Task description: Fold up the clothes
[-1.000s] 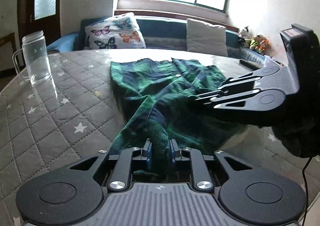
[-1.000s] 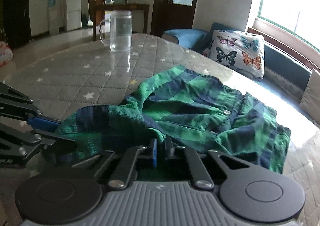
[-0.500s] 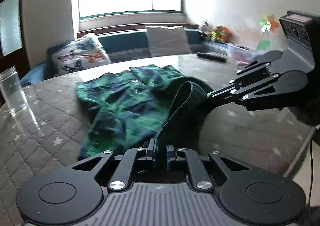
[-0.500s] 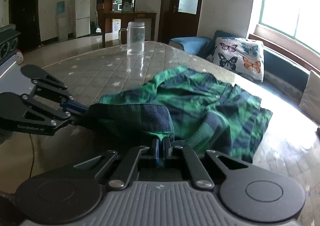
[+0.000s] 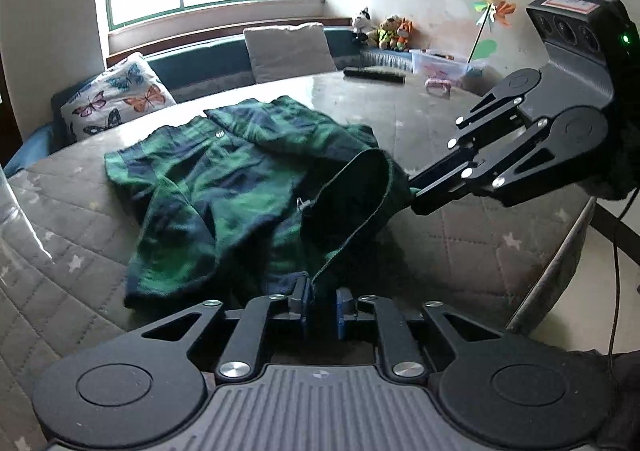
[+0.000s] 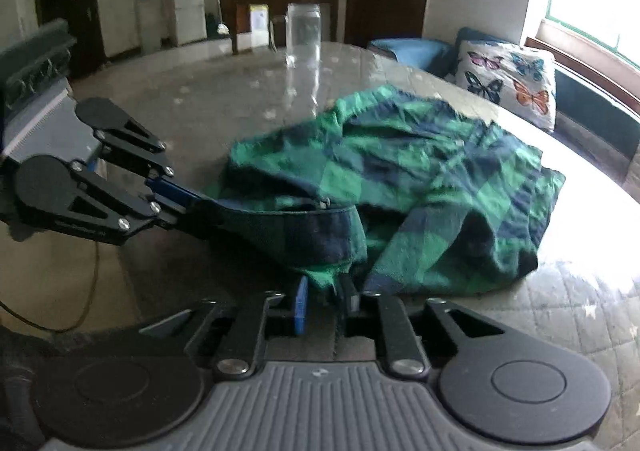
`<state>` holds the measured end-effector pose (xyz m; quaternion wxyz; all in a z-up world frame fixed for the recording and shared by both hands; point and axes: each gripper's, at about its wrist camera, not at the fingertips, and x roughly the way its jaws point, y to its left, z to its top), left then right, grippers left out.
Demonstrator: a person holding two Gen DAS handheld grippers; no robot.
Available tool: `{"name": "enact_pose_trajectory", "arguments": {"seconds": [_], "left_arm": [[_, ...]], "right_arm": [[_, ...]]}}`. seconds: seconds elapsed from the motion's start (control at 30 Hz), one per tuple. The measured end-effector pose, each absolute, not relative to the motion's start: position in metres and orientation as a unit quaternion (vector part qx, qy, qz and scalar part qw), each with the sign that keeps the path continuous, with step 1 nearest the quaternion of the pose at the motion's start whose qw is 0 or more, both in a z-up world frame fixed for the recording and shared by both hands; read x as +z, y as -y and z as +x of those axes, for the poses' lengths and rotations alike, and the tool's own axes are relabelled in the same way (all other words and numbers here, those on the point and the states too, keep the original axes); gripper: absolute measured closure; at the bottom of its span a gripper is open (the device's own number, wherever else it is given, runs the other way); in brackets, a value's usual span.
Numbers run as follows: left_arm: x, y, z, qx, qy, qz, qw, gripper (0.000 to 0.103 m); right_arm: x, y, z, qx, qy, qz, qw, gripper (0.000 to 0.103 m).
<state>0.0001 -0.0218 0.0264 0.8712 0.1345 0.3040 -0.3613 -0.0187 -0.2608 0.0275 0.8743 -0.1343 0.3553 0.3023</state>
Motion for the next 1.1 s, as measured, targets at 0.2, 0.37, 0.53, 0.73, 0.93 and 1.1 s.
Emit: {"name": "enact_pose_trajectory", "arguments": {"seconds": [0.2,0.37,0.53,0.73,0.93,1.1], "left_arm": [[0.053,0.009,-0.001,-0.358,-0.266,0.129,0.886,0.06],[0.06,0.011,0.018,-0.33,-0.257,0.121,0.9,0.062],[0.054,0.03,0.05,-0.319,-0.275,0.109,0.901,0.062],[0.042,0.058,0.085,-0.321,-0.302,0.116,0.89,0.064],[0.029,0.082,0.11,-0.336,-0.33,0.136,0.872,0.063],[0.02,0.097,0.124,-0.348,-0.344,0.15,0.859,0.063]], "right_arm": [[0.057,0.273,-0.004,0.305,-0.329,-0.091,0.889,0.071],[0.064,0.273,0.021,0.264,-0.31,-0.091,0.909,0.069],[0.046,0.268,0.064,0.228,-0.323,-0.086,0.915,0.068],[0.016,0.265,0.096,0.206,-0.347,-0.096,0.91,0.069],[-0.001,0.277,0.104,0.182,-0.386,-0.111,0.898,0.074],[0.007,0.29,0.107,0.177,-0.39,-0.101,0.898,0.073]]}}
